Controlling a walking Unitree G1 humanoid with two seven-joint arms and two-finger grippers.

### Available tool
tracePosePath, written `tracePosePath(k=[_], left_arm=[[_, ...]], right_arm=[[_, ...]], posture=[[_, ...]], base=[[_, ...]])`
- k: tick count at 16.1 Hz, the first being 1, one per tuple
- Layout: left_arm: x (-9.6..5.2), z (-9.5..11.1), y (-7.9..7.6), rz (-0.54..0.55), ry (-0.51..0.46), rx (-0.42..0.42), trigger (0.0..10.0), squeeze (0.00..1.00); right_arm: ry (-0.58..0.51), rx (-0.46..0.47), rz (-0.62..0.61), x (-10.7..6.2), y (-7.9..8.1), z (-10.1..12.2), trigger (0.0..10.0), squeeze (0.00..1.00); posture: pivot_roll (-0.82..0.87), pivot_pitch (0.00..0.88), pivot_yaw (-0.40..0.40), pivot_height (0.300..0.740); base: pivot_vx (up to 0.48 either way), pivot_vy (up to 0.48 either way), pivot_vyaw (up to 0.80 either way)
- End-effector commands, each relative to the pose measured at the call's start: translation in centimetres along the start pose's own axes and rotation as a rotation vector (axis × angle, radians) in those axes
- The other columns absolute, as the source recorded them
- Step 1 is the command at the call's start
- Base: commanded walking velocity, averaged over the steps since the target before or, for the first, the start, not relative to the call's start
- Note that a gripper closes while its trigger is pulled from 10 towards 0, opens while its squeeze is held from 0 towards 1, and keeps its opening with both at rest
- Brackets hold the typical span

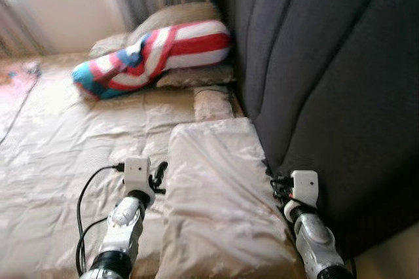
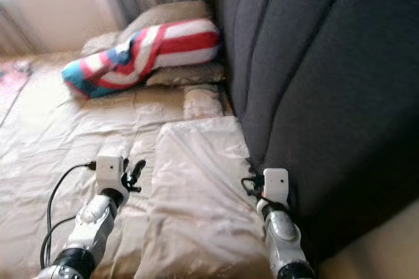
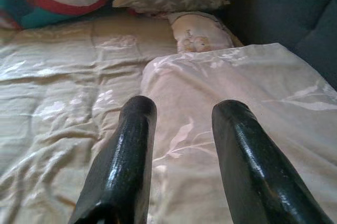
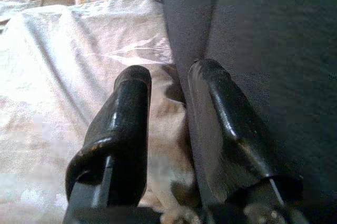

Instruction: Clean up the room

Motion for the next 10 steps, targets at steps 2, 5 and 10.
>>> tracePosePath(k=[2,5,10], left_arm=[[-0.07,-0.19,0.32,0.007,0.013,0.001,10.0,0.0],[-0.12,-0.23,0.24,0.006,0.013,0.002,10.0,0.0],[-0.18,-0.27,0.2,0.005,0.014,0.003,10.0,0.0]], right_arm=[[-0.008,0.011,-0.002,0.04,0.06,0.18,10.0,0.0],[-0.006,0.017,-0.001,0.05,0.05,0.17,10.0,0.0],[-0.006,-0.008,0.013,0.12,0.21,0.29,10.0,0.0]], posture=[[-0.05,0.018,0.006,0.74],[-0.04,0.021,0.003,0.74],[-0.04,0.024,0.004,0.74]], base=[[0.0,0.0,0.4],[0.0,0.0,0.0],[0.0,0.292,0.11]])
Point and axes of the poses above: a point about 5 cm out from each wrist's last joint towards the gripper, its own x axis pointing out of the wrist towards the gripper, its own z axis along the axis of the wrist's last joint, y = z × x, the point moved 4 cm from there along x, pointing out of the wrist towards the gripper, and after that the axes turned 15 degrees about x, right-handed, at the moved point
